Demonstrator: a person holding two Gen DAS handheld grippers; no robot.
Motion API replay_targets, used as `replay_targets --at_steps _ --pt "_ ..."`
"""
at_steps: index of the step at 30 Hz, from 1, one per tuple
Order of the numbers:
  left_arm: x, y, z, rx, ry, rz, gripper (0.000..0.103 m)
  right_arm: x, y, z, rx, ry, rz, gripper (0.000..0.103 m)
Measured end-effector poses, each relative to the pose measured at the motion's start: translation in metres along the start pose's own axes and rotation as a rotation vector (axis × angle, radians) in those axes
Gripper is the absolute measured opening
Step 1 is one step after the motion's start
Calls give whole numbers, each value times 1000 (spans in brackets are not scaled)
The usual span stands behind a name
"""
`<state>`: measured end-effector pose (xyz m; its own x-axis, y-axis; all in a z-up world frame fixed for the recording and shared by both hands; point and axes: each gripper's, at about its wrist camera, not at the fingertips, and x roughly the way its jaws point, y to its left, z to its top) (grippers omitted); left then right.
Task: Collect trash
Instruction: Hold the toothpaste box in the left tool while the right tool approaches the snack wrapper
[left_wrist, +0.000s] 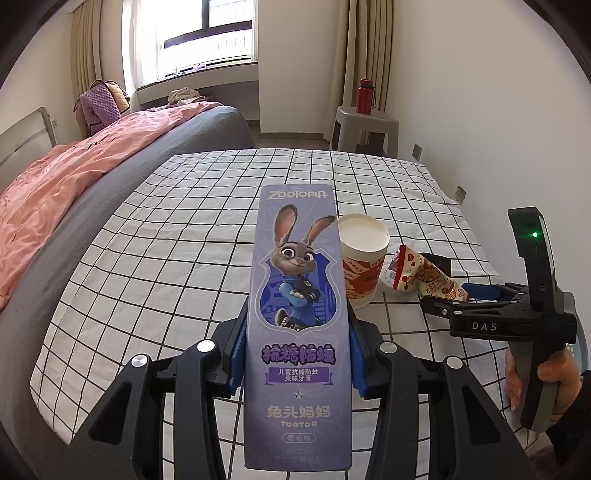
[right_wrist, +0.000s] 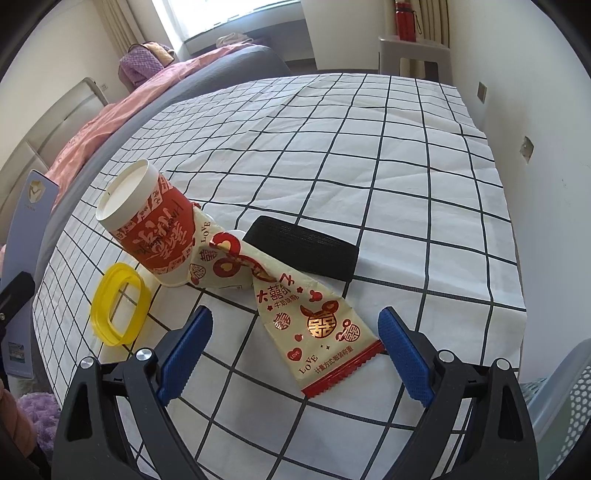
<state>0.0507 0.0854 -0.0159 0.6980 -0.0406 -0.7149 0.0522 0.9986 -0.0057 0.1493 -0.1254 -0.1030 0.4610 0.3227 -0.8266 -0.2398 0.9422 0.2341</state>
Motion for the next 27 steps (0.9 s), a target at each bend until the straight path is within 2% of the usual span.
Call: replay_targets --at_steps 18,27 --pt "4 -1 1 -9 11 5 43 -20 18 -21 -30 1 86 89" --pt "5 0 2 -18 14 8 43 -26 28 -27 -57 34 149 89"
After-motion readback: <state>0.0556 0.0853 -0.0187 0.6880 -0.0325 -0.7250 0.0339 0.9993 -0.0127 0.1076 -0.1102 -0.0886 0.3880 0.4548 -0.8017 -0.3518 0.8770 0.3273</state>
